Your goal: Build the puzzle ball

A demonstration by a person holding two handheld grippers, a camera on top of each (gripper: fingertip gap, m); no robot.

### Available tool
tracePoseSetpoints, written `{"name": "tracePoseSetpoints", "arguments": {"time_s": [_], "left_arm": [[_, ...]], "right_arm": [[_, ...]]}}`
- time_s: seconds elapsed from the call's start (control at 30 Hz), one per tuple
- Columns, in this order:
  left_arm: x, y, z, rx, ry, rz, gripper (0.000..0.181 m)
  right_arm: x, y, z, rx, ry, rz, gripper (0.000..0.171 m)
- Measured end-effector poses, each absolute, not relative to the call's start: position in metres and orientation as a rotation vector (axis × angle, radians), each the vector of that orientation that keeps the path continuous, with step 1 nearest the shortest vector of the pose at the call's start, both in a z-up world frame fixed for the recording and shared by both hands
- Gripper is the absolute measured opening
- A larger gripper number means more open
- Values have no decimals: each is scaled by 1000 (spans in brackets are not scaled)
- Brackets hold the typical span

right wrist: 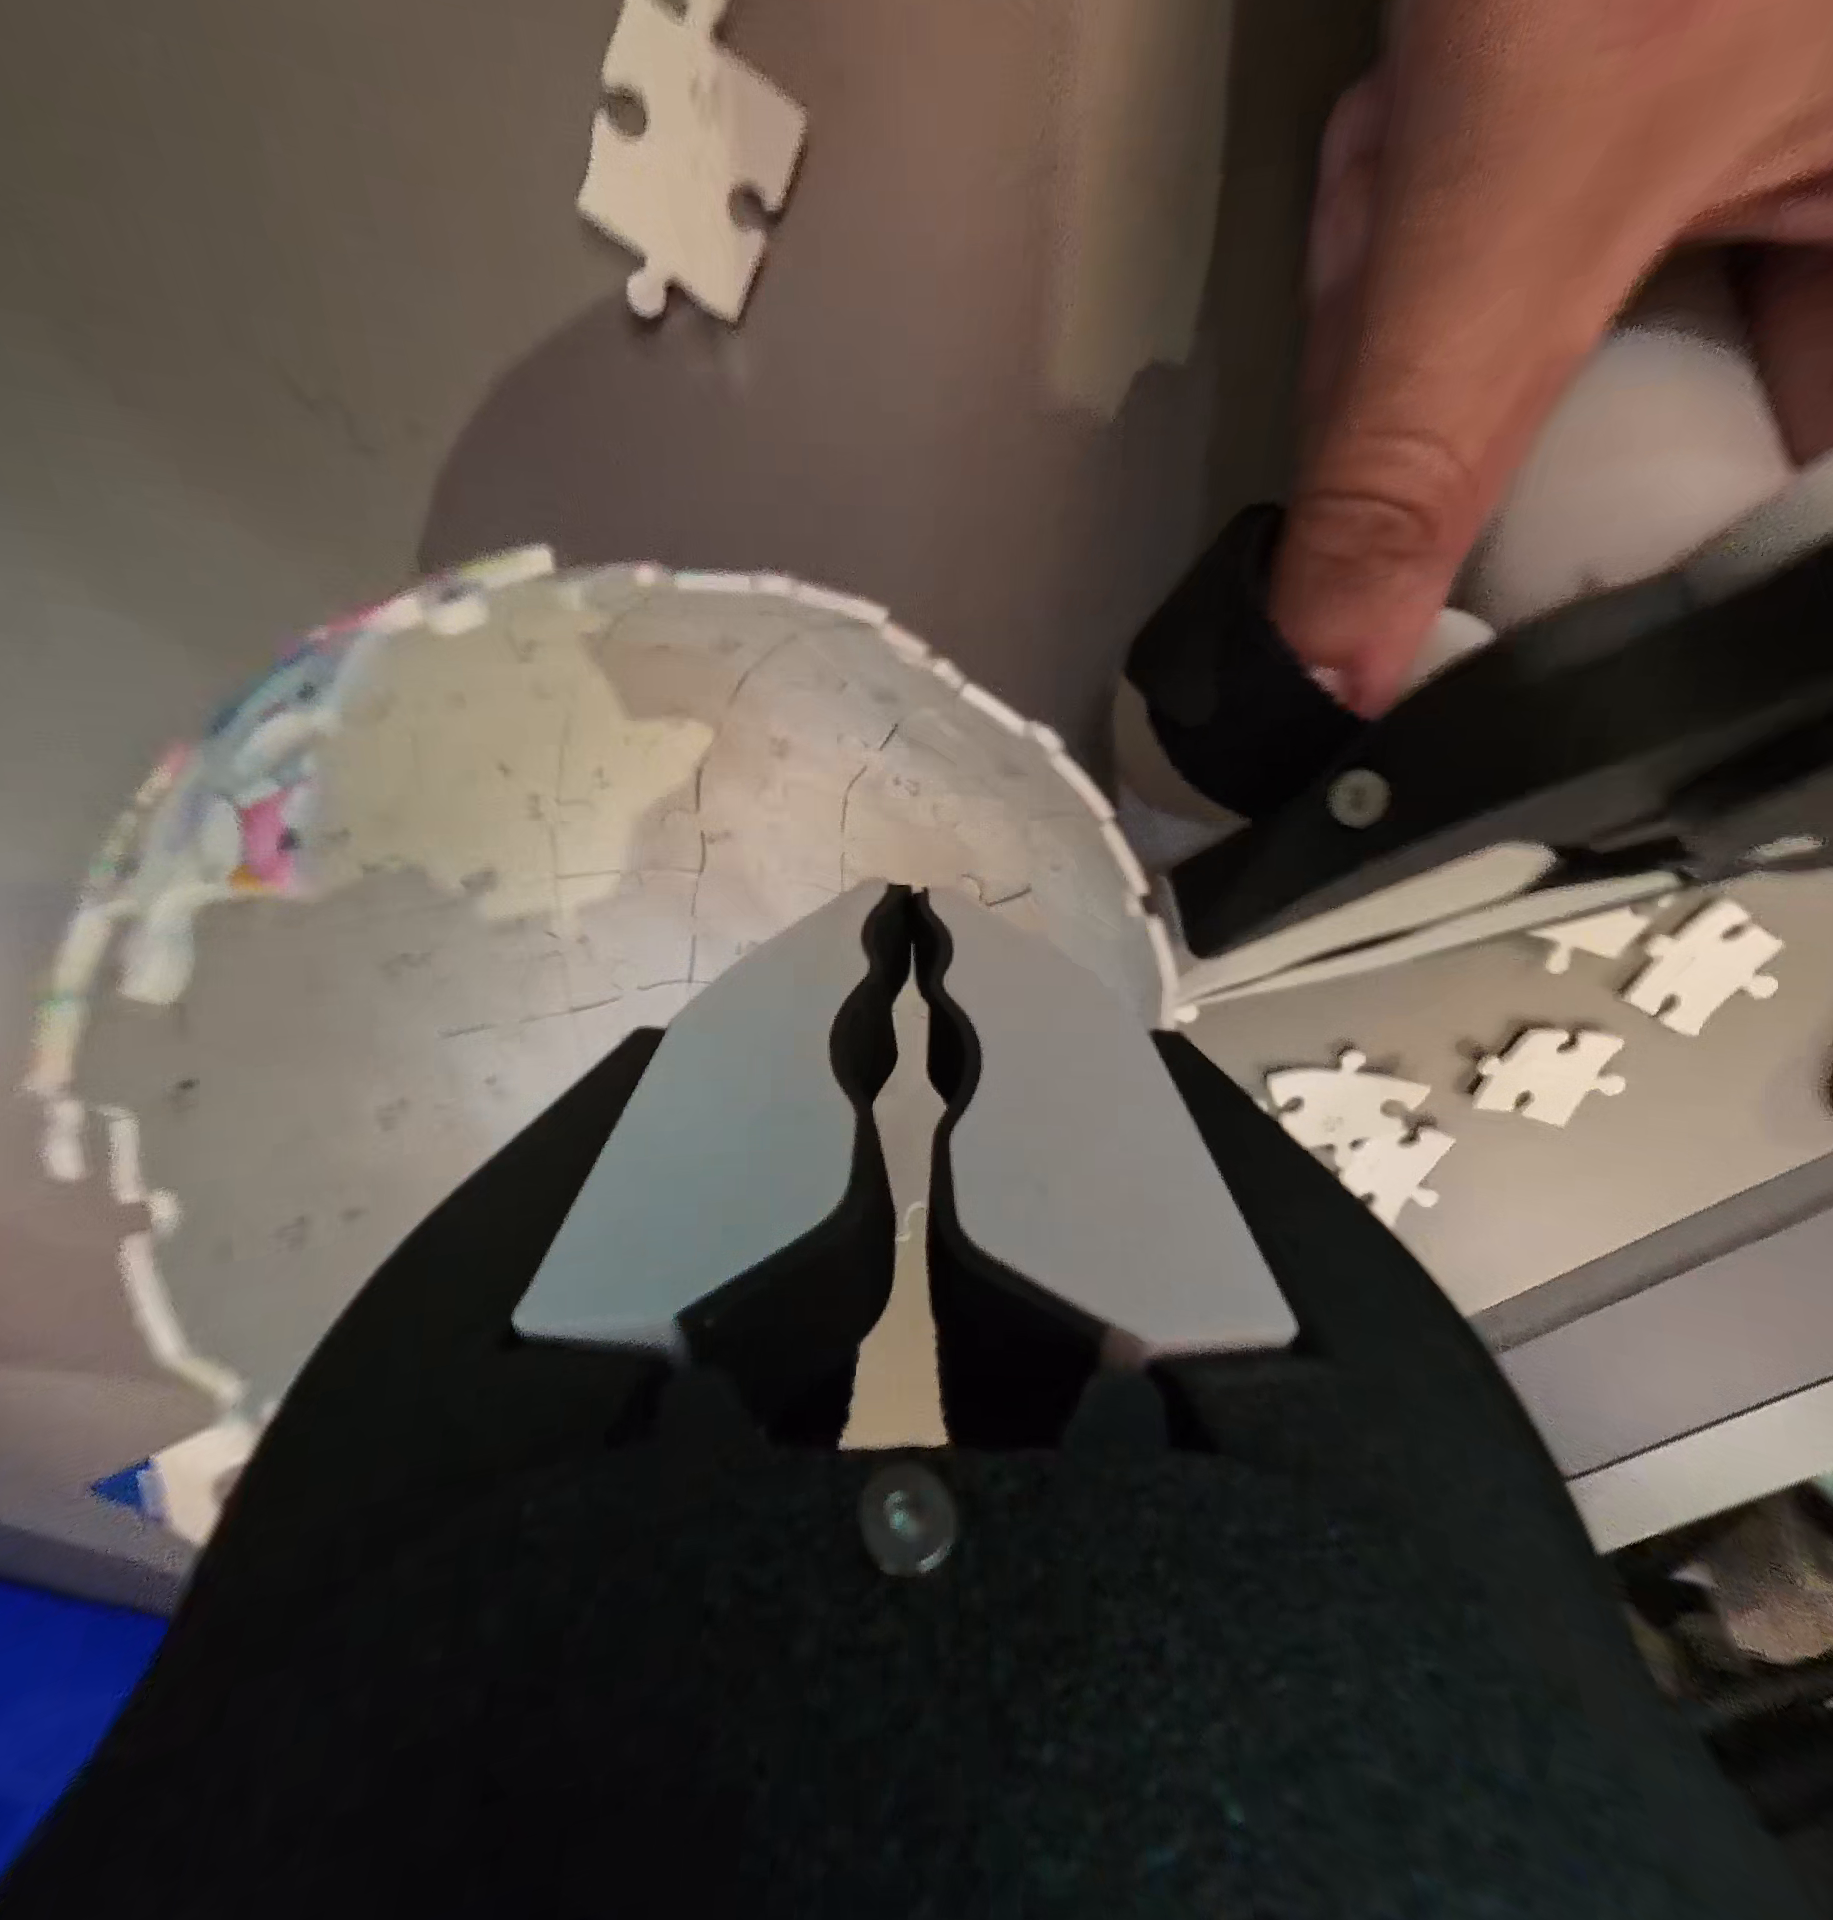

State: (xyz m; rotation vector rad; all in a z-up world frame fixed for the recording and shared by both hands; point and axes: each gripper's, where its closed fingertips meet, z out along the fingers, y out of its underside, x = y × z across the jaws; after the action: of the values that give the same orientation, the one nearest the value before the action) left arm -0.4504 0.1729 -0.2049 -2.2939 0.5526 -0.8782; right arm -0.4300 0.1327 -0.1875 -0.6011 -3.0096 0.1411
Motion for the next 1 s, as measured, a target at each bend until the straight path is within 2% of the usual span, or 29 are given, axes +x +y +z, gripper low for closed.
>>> {"name": "tracePoseSetpoints", "arguments": {"time_s": [0.13, 0.23, 0.33, 0.4, 0.53, 0.7, 0.77, 0.9, 1.0], "left_arm": [[-449, 171, -205, -2294, 554, -876, 0], [-445, 167, -205, -2295, 545, -897, 0], [-439, 162, -205, -2297, 549, -914, 0], [-437, 160, -205, -2300, 552, -915, 0], [-434, 155, -205, -2307, 553, -919, 0], [-460, 157, -200, -2320, 542, -761, 0], [-474, 158, -178, -2263, 558, -687, 0], [-461, 140, -119, -2126, 724, -657, 0], [-453, 132, -110, -2158, 953, -316, 0]], "right_arm": [[-434, 120, -159, -802, -2946, 264, 0], [-448, 118, -107, -946, -2748, 340, 0], [-447, 113, -50, -1232, -2412, 629, 0], [-431, 110, -36, -1433, -2194, 841, 0], [-382, 124, -53, -1724, -1736, 901, 0], [-344, 105, -60, -1505, -1405, 1102, 0], [-325, 112, -72, -1464, -1303, 986, 0], [-303, 102, -100, -1521, -1206, 1040, 0], [-294, 99, -108, -1514, -1152, 1040, 0]]}}
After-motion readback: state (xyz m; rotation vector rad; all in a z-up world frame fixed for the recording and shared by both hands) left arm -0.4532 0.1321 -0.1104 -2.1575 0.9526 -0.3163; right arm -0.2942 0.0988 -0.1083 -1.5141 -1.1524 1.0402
